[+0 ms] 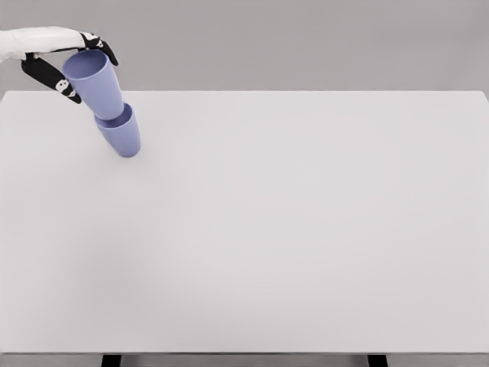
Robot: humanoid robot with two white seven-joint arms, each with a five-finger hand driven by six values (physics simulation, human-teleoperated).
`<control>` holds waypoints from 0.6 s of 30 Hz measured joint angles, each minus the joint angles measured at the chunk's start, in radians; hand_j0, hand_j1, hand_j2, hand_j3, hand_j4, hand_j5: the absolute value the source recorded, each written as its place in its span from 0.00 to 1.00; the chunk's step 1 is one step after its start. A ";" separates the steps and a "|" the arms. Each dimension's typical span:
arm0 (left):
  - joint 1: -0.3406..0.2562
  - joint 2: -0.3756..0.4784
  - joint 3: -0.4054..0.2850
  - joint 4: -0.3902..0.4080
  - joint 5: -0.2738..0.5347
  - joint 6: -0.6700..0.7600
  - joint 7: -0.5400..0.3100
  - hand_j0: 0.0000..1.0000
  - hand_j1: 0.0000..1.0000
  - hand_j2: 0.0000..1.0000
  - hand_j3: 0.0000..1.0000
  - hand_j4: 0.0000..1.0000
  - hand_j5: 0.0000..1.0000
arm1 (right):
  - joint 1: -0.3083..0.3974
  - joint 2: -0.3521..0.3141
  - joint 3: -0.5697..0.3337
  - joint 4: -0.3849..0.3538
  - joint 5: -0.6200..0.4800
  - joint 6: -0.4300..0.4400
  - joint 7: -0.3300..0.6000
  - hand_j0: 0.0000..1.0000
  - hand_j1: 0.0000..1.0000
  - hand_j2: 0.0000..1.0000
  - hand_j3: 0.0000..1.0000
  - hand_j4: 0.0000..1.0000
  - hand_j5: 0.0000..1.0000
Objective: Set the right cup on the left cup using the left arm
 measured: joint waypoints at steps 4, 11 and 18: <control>-0.002 -0.018 0.000 0.036 -0.008 0.000 0.000 0.53 0.53 0.53 0.53 0.53 0.53 | 0.002 0.000 0.000 0.000 0.000 0.000 0.000 1.00 1.00 1.00 1.00 1.00 1.00; 0.000 -0.043 0.000 0.067 -0.017 0.000 0.000 0.53 0.53 0.53 0.53 0.53 0.53 | 0.002 0.000 0.000 0.000 0.000 0.000 0.000 1.00 1.00 1.00 1.00 1.00 1.00; 0.000 -0.048 0.000 0.071 -0.018 0.000 0.000 0.53 0.53 0.53 0.53 0.53 0.53 | 0.002 0.000 0.000 0.000 0.000 0.000 0.000 1.00 1.00 1.00 1.00 1.00 1.00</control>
